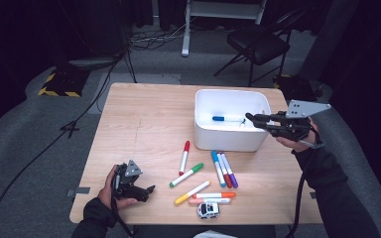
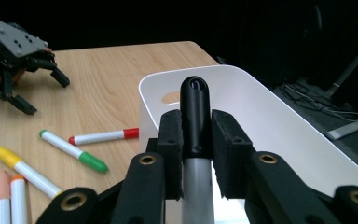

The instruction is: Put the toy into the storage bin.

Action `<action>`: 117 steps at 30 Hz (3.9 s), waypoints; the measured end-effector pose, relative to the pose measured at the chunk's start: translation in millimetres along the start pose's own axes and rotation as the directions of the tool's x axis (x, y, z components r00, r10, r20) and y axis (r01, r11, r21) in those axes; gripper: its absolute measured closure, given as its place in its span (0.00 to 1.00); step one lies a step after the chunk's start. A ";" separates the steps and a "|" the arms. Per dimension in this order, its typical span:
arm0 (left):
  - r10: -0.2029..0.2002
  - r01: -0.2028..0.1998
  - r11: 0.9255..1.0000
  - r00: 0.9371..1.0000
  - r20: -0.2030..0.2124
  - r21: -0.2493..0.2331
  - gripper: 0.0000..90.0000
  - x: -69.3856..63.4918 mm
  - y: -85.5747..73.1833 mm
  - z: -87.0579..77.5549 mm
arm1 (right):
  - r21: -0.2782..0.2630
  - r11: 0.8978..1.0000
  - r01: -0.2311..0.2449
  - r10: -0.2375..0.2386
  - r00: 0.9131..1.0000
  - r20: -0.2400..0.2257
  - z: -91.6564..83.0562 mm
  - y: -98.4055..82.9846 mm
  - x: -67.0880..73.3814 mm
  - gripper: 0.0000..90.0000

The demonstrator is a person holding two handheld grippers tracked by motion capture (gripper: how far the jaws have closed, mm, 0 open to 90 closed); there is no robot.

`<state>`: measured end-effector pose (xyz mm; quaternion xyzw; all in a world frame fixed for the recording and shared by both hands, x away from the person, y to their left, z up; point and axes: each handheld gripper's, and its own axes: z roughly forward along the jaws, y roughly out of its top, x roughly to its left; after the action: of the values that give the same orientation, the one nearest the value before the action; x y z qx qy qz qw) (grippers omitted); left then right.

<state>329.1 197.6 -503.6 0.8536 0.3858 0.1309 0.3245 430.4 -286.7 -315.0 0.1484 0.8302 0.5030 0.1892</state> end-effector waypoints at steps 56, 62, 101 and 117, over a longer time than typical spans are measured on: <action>0.001 -0.001 1.000 1.000 -0.005 -0.004 0.01 -0.2 -0.1 0.0 | 0.282 0.959 0.037 -0.037 0.999 -0.003 81.2 -5.3 -26.1 0.83; 0.002 -0.002 1.000 1.000 -0.007 -0.005 0.01 -0.2 -0.1 0.0 | 0.291 0.956 0.033 -0.036 0.999 0.007 89.3 -3.7 -26.6 0.83; 0.009 -0.009 1.000 1.000 -0.011 -0.001 0.01 0.2 -0.1 -0.9 | 0.327 0.944 0.053 -0.034 0.997 -0.063 101.0 -5.7 -18.5 0.82; 0.009 -0.009 1.000 1.000 -0.011 -0.001 0.02 0.2 -0.1 -1.0 | 0.122 0.992 -0.018 0.020 1.000 -0.012 50.5 -9.3 3.5 0.59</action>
<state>328.8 198.2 -502.9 0.8545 0.3836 0.1374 0.3221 450.2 -250.0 -345.2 0.1641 0.8591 0.4541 0.1697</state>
